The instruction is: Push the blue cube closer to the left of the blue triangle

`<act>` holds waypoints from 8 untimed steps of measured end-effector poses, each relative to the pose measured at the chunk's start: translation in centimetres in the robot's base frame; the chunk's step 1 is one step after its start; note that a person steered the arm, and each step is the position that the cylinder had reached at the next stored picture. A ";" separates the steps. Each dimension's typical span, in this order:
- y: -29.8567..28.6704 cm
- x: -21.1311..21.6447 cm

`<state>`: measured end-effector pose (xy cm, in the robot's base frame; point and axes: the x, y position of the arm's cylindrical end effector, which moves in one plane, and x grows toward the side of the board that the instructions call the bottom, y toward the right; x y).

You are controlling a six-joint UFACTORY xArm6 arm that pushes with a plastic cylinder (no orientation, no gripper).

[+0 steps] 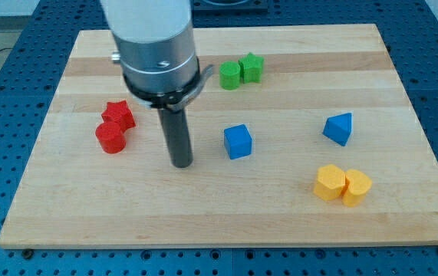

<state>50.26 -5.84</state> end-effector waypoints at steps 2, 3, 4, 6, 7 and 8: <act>14.9 -0.7; 10.8 -0.7; 1.2 -1.4; 3.3 -4.6; 10.4 -4.6; 15.9 -4.6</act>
<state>45.61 10.09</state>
